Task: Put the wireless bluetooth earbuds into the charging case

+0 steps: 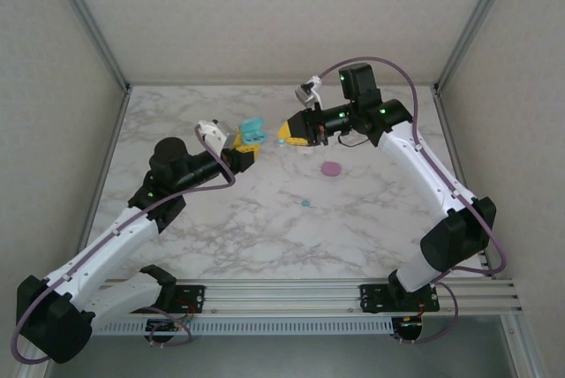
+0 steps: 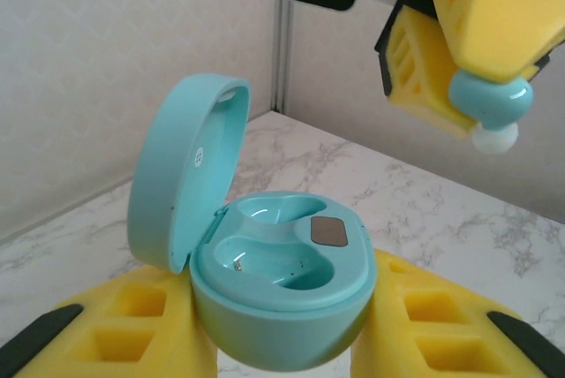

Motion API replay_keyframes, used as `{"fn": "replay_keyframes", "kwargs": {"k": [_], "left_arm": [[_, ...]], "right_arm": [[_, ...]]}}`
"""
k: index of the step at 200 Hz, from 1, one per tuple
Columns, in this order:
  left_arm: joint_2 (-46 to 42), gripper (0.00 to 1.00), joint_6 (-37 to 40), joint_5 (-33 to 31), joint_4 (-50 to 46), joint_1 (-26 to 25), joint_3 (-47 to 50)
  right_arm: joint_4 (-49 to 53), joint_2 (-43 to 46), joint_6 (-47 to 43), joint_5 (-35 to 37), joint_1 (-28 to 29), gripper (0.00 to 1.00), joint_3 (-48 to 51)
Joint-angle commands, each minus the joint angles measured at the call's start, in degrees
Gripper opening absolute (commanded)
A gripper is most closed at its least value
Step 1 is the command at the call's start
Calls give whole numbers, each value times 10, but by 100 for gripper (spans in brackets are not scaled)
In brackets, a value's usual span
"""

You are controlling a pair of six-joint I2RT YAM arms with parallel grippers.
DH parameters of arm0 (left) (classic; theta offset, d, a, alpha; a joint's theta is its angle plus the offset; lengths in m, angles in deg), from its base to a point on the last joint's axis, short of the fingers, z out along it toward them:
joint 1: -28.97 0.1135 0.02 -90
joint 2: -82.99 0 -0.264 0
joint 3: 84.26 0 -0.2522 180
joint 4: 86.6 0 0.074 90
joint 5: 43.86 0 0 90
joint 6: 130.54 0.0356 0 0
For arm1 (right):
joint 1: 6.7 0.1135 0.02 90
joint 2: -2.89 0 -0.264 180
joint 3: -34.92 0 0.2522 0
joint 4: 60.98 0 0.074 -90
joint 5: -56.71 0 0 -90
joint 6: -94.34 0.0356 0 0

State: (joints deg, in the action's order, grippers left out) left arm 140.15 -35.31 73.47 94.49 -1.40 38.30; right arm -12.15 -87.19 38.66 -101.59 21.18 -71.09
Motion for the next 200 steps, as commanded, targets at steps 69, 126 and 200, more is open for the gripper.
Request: {"fn": "replay_keyframes", "kwargs": {"k": [69,126,200], "left_arm": [[6,20,19,19,16,-13,-25],[7,20,14,20,25,-13,-25],[15,21,13,28,42,-16,-25]], "right_arm": [[-111,18,182,83,0,19,12],[-135,22,202,64,1,19,21],[-121,35,140,120,28,20,10]]}}
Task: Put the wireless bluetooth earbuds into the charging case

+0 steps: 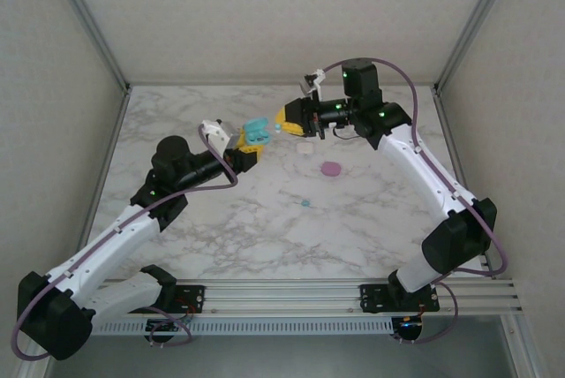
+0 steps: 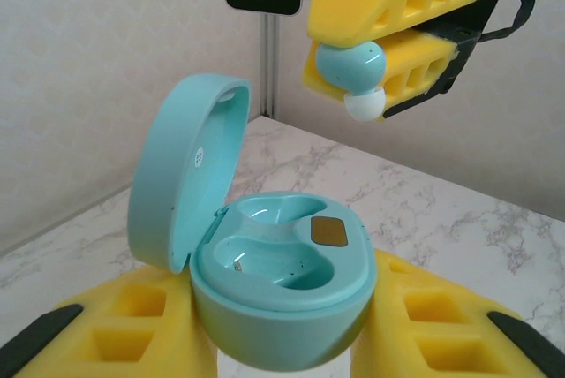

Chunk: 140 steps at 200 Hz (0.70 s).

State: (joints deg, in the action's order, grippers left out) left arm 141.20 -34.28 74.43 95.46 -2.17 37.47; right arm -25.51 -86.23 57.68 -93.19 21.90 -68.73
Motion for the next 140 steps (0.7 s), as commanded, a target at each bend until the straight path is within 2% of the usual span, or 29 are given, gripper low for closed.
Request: {"fn": "replay_keyframes", "kwargs": {"k": [1,86,140], "left_arm": [[5,21,3,19,32,-9,-17],[16,21,4,28,66,-16,-19],[18,21,1,24,78,-20,-22]], "right_arm": [[12,25,-51,37,22,20,-14],[15,10,-99,102,78,20,-42],[8,8,-98,122,89,19,-42]]}}
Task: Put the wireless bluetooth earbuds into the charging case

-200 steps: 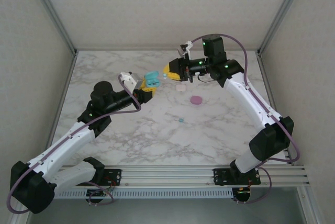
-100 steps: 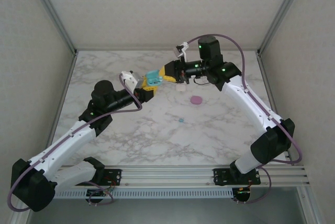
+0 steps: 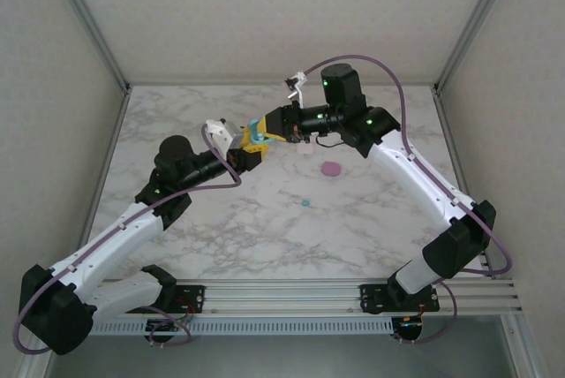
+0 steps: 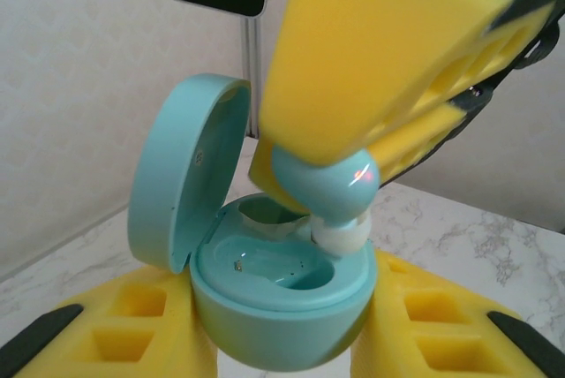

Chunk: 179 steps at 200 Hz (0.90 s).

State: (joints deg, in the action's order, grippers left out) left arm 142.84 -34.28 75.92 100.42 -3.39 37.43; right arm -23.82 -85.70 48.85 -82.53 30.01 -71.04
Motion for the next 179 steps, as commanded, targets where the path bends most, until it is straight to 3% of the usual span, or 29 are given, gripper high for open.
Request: {"fn": "replay_keyframes", "kwargs": {"k": [1,49,179], "left_arm": [[2,21,1,9,29,-8,-21],[3,21,-1,6,39,-10,-18],[7,22,-42,-21,85,-12,-11]], "right_arm": [[-10,3,-9,16,8,19,-18],[-27,2,1,23,14,19,-14],[85,-6,-85,130,33,21,-39]]}}
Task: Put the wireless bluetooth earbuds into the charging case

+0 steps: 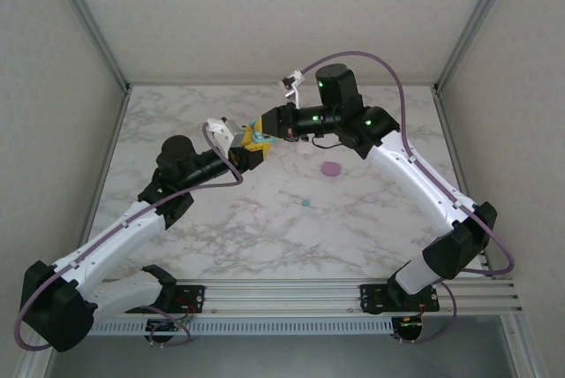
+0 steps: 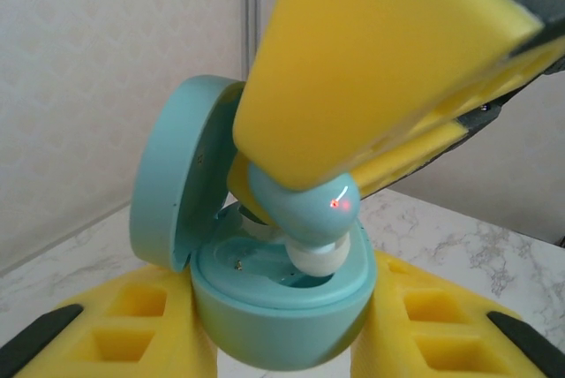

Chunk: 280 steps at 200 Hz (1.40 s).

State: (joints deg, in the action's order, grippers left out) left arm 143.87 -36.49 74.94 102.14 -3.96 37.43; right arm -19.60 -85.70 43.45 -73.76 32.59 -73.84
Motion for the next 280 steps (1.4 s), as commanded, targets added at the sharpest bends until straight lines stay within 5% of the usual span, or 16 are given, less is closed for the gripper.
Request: {"fn": "replay_keyframes", "kwargs": {"k": [1,160,280], "left_arm": [[-3,22,-21,-11,68,-6,-11],[9,21,-8,-56,92,-16,-5],[19,21,1,-98,97,-19,-12]], "right_arm": [[43,-6,-32,44,7,21,-11],[34,-2,27,117,26,23,-3],[89,-9,-22,171,54,23,-33]]}}
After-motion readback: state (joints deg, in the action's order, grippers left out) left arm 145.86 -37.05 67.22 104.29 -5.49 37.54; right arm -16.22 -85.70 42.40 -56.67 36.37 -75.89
